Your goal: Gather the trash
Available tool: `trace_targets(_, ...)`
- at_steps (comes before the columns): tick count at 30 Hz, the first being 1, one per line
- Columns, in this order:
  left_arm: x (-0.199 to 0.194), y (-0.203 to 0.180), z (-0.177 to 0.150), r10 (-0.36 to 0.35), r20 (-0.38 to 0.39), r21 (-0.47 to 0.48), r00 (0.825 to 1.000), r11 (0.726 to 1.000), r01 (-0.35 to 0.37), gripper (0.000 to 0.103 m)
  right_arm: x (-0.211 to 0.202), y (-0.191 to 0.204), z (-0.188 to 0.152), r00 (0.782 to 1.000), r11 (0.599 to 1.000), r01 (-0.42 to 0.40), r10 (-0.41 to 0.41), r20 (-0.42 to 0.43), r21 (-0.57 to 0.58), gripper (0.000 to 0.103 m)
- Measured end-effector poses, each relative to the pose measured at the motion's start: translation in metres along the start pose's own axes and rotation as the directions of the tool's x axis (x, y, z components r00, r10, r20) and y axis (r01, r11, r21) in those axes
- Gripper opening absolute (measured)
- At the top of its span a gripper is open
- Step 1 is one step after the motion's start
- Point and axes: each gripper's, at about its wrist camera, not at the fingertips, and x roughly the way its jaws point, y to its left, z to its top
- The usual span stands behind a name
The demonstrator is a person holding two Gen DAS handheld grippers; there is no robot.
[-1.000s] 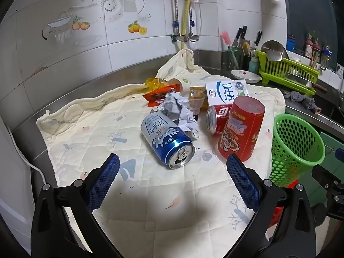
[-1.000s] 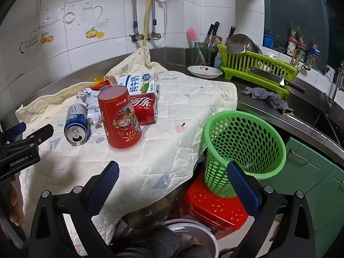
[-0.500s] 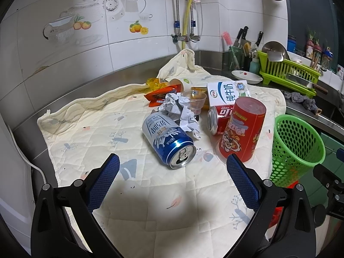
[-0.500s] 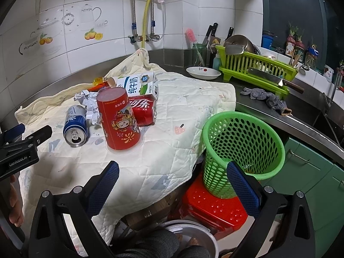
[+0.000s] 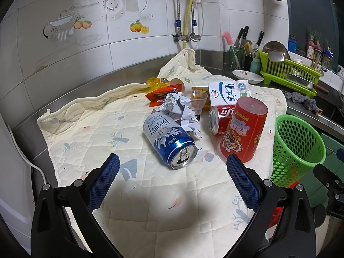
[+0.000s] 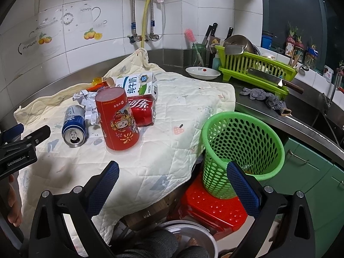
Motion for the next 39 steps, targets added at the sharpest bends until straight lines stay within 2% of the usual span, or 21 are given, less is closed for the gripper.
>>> trace_targets(30, 0.013, 0.006, 0.004, 0.018, -0.015, -0.004, 1.0, 1.0, -0.018, 0.098, 0.014, 0.005, 0.005, 1.0, 1.0, -0.019, 0.019, -0.008, -0.023, 0.097)
trace_targets(39, 0.021, 0.022, 0.01, 0.035, -0.023, -0.035, 0.999, 0.999, -0.036, 0.098, 0.024, 0.017, 0.012, 0.997, 0.995, -0.073, 0.073, -0.001, -0.073, 0.097)
